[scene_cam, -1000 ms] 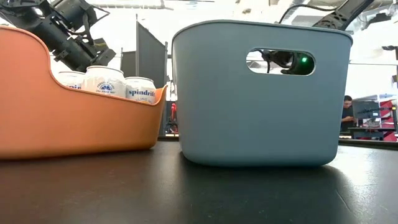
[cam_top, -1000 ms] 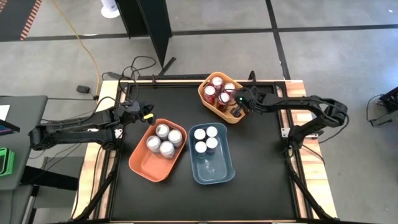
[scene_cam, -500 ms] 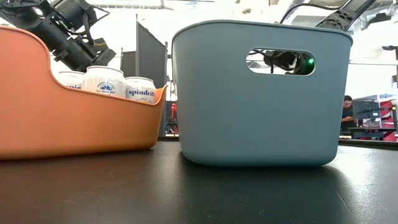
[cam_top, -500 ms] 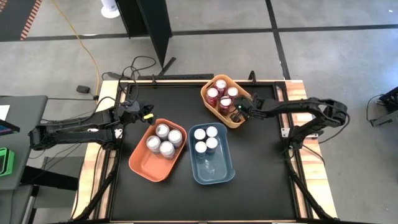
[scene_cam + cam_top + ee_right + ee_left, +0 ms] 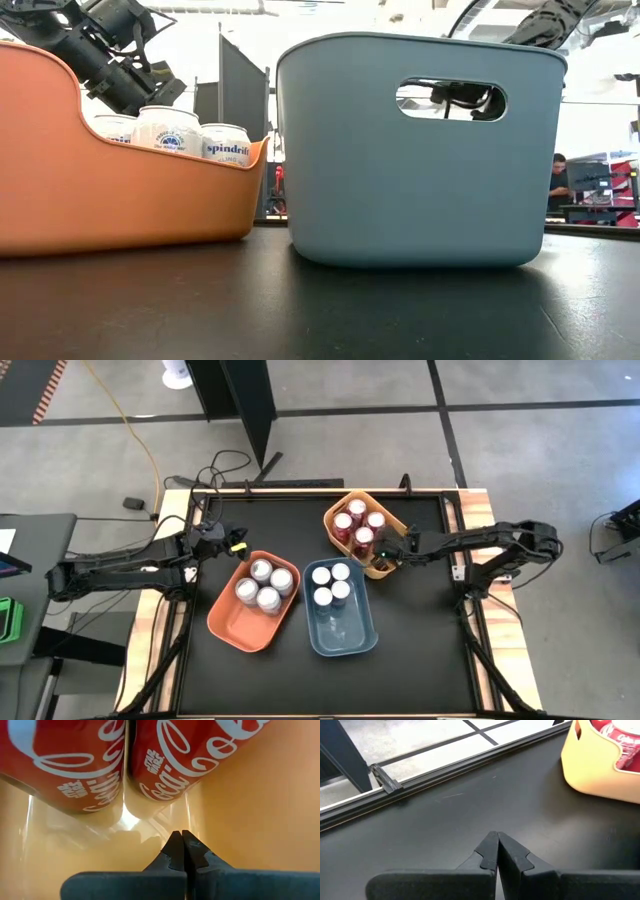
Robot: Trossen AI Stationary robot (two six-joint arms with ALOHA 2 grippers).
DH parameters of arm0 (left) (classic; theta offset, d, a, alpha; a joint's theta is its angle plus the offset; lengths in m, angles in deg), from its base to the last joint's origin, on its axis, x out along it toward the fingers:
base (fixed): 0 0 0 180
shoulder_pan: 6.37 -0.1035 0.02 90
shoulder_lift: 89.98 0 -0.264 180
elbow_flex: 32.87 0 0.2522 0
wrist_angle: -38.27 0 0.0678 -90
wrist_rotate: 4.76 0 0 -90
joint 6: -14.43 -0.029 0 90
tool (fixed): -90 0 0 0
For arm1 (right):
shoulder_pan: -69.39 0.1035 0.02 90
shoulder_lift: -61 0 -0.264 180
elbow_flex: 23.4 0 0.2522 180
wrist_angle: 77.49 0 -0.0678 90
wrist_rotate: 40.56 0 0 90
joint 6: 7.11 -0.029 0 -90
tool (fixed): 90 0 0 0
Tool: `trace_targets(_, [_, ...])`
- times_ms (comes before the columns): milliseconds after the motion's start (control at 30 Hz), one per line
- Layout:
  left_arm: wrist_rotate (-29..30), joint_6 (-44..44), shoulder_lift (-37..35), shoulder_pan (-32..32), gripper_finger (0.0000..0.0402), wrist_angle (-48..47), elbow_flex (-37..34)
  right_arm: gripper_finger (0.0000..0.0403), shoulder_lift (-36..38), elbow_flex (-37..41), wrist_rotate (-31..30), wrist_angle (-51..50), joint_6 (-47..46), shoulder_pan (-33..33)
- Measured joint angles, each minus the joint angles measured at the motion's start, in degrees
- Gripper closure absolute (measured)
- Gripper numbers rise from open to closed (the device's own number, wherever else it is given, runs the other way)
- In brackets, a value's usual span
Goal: Sort soda cans
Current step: Adjust the bins to the center of the table
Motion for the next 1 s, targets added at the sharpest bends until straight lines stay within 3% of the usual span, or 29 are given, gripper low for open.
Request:
trace_targets(533, [0.0, 0.0, 0.0, 0.0, 0.0401, 0.0, 0.0, 0.0403, 0.0, 0.1, -4.0, -16.8, -28.0, 14.1])
trace_targets(1000, [0.0, -0.3, 0.0, 0.0, 0.0401, 0.4, 0.0, 0.0403, -0.1, -1.2, -4.5, -25.3, -49.9, 28.3])
